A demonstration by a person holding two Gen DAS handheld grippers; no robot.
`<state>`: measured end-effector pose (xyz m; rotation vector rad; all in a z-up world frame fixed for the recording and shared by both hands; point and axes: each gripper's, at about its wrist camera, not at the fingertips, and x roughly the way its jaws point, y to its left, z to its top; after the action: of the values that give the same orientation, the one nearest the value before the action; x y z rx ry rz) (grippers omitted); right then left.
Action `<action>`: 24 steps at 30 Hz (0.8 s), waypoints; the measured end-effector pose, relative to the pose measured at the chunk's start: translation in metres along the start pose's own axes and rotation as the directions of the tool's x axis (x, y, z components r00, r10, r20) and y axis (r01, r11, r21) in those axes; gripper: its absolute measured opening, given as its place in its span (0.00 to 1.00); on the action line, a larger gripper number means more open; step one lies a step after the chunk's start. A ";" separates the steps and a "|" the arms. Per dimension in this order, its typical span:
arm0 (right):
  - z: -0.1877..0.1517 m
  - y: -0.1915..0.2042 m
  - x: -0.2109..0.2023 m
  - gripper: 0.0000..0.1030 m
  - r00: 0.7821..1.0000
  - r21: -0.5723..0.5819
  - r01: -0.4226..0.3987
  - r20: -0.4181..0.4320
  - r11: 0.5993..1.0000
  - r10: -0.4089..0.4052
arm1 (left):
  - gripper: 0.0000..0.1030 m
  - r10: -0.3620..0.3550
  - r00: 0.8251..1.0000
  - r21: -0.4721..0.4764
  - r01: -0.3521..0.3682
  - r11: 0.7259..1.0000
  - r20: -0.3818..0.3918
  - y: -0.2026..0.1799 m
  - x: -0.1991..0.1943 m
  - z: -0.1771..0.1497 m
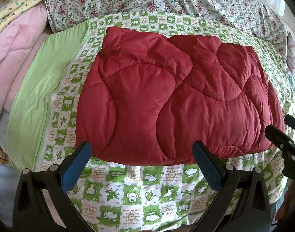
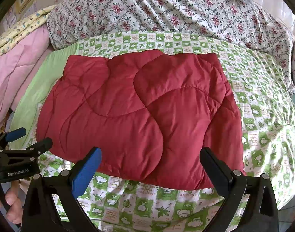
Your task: Fold large clothes
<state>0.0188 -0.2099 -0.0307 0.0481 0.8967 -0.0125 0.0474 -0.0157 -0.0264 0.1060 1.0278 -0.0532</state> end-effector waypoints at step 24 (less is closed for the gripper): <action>0.001 0.000 0.000 0.99 1.000 0.003 -0.012 -0.003 1.000 0.012 | 1.00 0.003 1.000 0.001 -0.003 1.000 0.002 0.000 -0.001 0.002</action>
<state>0.0196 -0.2102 -0.0300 0.0562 0.8995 -0.0020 0.0488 -0.0156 -0.0249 0.1089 1.0259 -0.0512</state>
